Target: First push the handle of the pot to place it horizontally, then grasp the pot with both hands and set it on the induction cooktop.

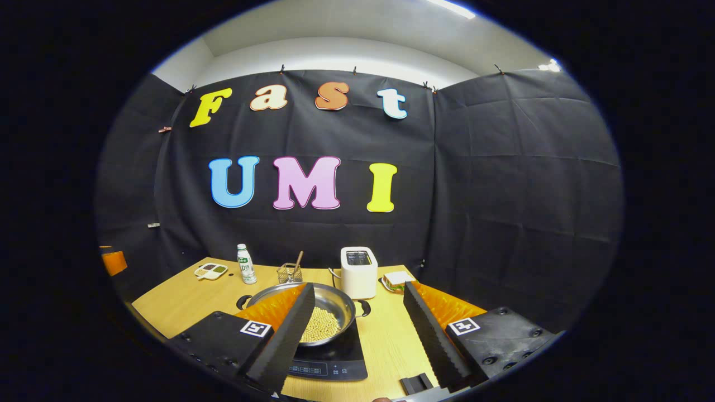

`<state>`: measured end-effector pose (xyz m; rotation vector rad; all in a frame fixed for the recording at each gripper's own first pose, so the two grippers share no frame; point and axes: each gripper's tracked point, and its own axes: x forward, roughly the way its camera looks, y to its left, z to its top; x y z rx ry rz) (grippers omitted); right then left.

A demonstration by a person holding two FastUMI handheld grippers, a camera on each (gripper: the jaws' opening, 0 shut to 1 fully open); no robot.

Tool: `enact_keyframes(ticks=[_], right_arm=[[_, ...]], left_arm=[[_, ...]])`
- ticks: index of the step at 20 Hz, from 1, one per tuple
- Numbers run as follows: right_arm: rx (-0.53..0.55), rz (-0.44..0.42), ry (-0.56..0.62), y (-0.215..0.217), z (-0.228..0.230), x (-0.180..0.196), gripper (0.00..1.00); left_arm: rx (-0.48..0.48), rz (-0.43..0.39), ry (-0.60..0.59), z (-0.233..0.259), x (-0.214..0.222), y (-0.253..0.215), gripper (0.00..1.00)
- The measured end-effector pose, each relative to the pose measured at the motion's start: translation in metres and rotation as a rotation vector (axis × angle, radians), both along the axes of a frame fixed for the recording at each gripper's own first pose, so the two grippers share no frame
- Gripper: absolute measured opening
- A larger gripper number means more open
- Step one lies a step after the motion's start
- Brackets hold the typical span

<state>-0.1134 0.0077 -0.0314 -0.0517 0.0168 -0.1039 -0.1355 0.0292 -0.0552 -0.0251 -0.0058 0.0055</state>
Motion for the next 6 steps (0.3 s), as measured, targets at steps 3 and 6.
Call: enact_keyframes(ticks=[3,6], right_arm=[[0.003,0.006,0.012,0.0032,-0.0034,-0.0032,0.99],[0.001,0.008,0.014,0.0044,-0.0038,-0.005,0.99]], left_arm=[[0.012,-0.003,0.004,-0.0004,0.0011,0.0015,0.97],[0.019,0.002,0.0,0.0023,0.0012,0.0036,0.95]])
